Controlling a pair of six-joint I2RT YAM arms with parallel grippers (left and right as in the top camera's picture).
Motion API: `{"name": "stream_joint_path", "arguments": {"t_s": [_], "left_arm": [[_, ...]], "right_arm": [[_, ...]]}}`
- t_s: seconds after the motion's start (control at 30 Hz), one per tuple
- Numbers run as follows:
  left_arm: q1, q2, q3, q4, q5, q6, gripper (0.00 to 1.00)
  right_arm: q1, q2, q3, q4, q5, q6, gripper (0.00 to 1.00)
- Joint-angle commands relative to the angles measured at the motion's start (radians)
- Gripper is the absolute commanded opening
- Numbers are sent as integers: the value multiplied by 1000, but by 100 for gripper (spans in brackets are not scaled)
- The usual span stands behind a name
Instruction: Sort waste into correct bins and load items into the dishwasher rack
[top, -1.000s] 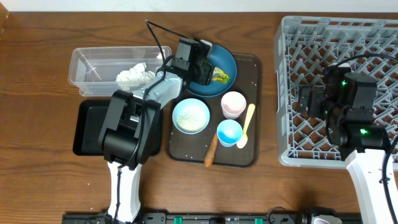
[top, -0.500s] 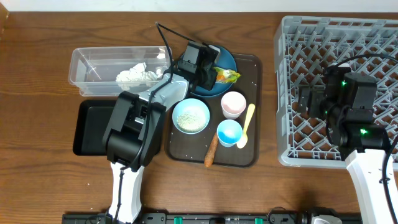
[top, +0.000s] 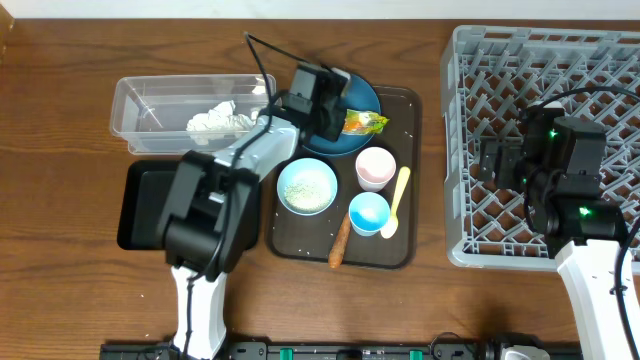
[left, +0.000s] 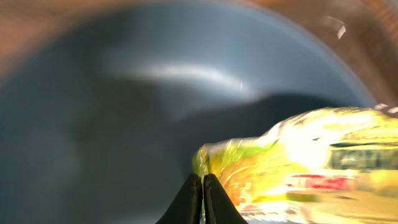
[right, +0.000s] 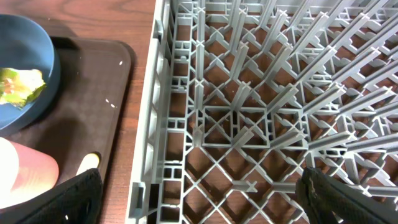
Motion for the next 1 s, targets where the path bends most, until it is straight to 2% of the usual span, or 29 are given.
{"name": "stream_joint_path", "arguments": {"t_s": [0.0,0.27,0.3,0.33,0.43,0.67,0.97], "left_arm": [[27,-117,0,-20,-6,6,6],[52,-192,0,-98,-5,6,6],[51,-192,0,-103,-5,6,9],[50,-191,0,-106,-5,6,17],[42,-183,0,-109,-5,7,46],[21,-122,0,-107,-6,8,64],[21,3,0,-97,-66,7,68]], "right_arm": [[16,2,21,-2,-7,6,99],[16,2,21,-2,-7,6,99],[16,2,21,-2,-7,6,99],[16,2,21,-2,-7,6,99],[16,2,21,-2,-7,6,99],[16,2,21,-2,-7,6,99],[16,2,21,-2,-7,6,99]]}}
